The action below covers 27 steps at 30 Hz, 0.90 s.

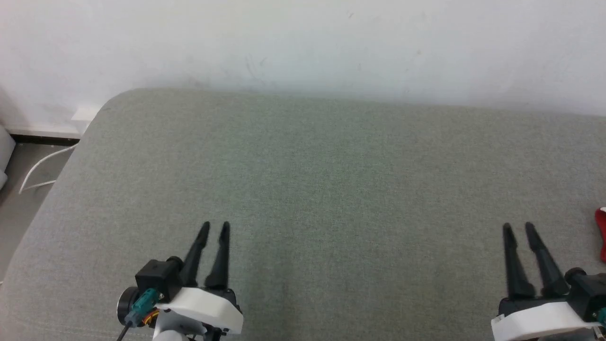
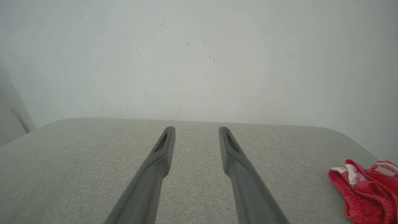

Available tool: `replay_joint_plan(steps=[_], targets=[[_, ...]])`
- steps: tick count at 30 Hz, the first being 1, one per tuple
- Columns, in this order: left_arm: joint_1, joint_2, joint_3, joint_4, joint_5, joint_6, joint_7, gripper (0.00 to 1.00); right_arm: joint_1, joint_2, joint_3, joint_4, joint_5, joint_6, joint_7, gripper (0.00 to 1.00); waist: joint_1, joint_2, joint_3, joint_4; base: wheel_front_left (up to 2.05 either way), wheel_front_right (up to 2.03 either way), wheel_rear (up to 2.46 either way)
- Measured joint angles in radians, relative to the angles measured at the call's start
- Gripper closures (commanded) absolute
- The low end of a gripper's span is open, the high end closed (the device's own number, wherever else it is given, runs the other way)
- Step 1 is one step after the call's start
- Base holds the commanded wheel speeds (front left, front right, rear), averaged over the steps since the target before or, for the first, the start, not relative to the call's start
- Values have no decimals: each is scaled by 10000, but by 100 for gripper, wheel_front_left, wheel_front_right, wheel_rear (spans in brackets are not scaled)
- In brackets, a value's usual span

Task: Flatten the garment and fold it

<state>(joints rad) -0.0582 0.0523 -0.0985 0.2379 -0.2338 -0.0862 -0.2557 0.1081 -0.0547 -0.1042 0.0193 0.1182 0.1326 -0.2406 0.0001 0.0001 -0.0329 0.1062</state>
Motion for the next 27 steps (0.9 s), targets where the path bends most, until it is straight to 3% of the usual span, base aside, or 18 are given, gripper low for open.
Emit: replay_joint_plan(steps=[27], targets=[[0, 0, 81, -232, 161, 77, 284, 100, -13, -2, 119, -6, -84, 0, 290, 100, 0, 0, 42, -141, 0, 0, 0]])
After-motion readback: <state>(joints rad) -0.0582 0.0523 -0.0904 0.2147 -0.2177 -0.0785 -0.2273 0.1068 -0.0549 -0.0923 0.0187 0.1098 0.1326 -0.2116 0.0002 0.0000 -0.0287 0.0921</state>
